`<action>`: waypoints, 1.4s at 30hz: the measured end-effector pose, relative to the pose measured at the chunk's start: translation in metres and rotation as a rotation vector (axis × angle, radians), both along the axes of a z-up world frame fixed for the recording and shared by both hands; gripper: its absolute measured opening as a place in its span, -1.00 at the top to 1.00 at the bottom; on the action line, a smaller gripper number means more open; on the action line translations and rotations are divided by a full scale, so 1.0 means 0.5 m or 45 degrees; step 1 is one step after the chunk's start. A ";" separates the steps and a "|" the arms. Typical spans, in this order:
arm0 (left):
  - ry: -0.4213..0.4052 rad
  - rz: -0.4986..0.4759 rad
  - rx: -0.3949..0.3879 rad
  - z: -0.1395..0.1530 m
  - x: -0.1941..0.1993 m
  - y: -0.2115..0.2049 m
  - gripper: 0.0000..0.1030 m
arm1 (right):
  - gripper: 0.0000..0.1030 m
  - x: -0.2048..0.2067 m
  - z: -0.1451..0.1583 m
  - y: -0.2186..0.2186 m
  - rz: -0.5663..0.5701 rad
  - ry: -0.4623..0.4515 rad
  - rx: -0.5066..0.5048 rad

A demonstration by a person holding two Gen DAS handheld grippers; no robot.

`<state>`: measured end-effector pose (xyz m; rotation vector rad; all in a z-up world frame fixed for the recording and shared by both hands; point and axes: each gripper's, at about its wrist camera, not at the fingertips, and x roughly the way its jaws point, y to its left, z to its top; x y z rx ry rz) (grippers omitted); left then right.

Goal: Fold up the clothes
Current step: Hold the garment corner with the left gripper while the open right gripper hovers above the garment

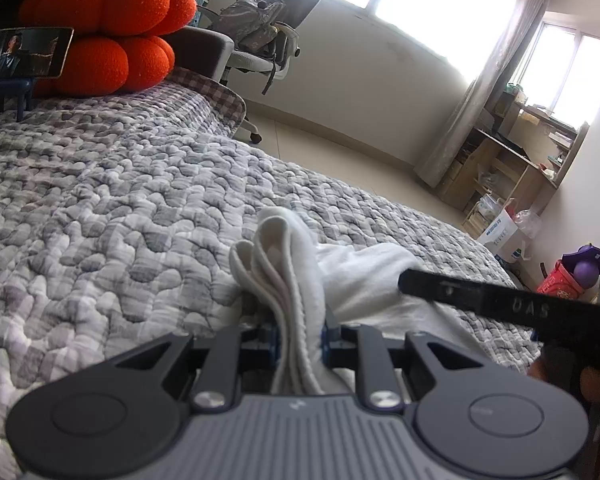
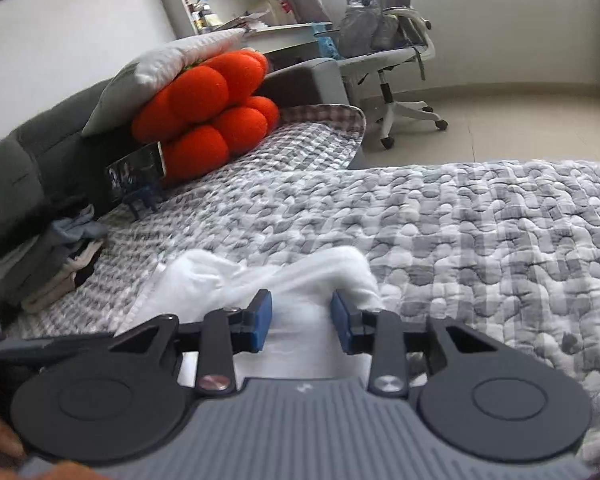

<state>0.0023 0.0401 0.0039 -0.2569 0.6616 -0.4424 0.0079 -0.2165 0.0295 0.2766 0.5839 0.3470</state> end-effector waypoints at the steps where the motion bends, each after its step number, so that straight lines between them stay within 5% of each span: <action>1: 0.000 0.000 0.000 0.000 0.001 0.000 0.63 | 0.31 0.003 0.003 -0.003 -0.005 -0.006 0.006; 7: 0.000 0.000 -0.006 0.000 0.001 0.002 0.63 | 0.26 0.011 -0.006 -0.022 -0.146 0.004 -0.062; 15: -0.005 0.001 0.000 0.001 -0.002 -0.001 0.63 | 0.26 -0.017 -0.028 -0.065 -0.160 0.009 0.141; 26: -0.005 0.003 -0.006 -0.002 -0.002 0.002 0.63 | 0.25 -0.044 0.000 -0.097 -0.230 -0.033 0.185; 36: -0.007 0.004 -0.001 0.000 -0.003 0.000 0.63 | 0.25 -0.054 0.022 -0.057 -0.057 -0.054 0.078; 41: -0.010 0.003 0.001 0.000 -0.003 -0.001 0.62 | 0.25 0.026 0.021 -0.027 0.069 0.038 0.116; 42: -0.010 0.003 0.001 0.000 -0.003 0.000 0.62 | 0.38 0.045 0.016 -0.020 0.048 0.051 0.083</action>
